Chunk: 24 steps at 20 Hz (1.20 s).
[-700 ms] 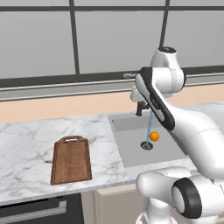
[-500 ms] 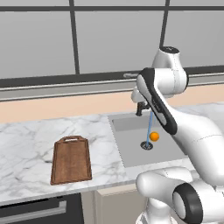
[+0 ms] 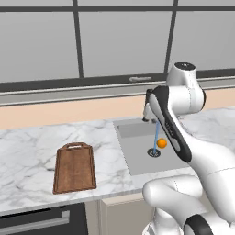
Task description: Pick the orange from the sink and place it on the cutting board to airdry. Then turn off the sink faucet.
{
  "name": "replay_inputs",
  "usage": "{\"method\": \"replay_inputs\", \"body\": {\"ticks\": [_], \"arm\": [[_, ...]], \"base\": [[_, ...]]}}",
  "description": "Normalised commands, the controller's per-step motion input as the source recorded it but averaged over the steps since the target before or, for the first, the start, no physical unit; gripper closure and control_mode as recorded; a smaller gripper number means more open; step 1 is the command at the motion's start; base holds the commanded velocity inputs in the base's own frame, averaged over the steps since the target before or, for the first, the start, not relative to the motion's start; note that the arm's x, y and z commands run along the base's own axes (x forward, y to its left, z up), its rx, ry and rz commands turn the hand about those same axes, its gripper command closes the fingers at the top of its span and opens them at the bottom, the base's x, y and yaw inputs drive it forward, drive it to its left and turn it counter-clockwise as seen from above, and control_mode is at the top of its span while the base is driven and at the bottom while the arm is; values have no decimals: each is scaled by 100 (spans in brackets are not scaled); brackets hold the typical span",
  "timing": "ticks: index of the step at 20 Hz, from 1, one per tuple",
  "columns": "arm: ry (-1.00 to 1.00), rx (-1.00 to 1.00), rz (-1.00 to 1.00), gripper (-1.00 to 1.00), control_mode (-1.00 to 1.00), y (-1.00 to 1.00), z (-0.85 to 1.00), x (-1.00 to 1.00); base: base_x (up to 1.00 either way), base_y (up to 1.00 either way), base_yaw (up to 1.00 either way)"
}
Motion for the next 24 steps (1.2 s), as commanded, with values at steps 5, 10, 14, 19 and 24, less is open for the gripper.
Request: {"method": "replay_inputs", "body": {"ticks": [5, 10, 14, 19, 24], "arm": [[4, 0, 0, -100, -100, -31, -52, 3], [4, 0, 0, -100, -100, -23, -19, 22], [2, 0, 0, -100, -100, -11, -17, 20], [0, 0, 0, -100, -100, -12, -23, 14], [0, 0, 0, -100, -100, -21, -28, 15]], "base": [[0, 0, 0], [0, 0, 0], [0, 0, 0], [0, 0, 0], [0, 0, 0]]}}
